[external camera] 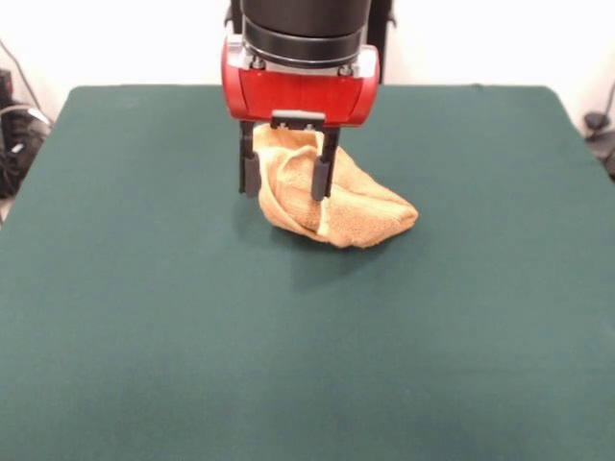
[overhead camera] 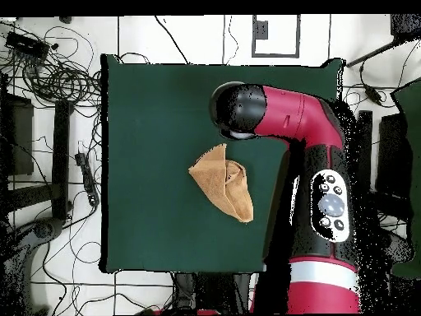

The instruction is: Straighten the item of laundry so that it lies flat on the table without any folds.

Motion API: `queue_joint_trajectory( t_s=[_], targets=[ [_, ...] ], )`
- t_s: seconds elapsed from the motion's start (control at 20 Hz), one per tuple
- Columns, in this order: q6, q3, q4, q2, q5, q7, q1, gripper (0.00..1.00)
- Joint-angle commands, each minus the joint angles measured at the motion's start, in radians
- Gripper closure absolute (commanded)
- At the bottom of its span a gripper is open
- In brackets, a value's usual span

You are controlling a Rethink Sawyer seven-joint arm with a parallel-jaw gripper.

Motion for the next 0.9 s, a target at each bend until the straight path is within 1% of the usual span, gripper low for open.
queue_joint_trajectory(
  t_s=[0.05, 0.35, 0.65, 0.9],
  targets=[
    [-0.063, 0.068, 0.184, -0.027, 0.003, 0.084, 0.011, 0.0],
    [-0.081, 0.06, 0.188, -0.024, 0.003, 0.112, 0.021, 0.0],
    [-0.053, 0.06, 0.175, -0.016, 0.011, 0.119, 0.022, 0.0],
    [-0.004, 0.051, 0.145, -0.003, 0.006, 0.121, 0.035, 0.0]
  ],
)
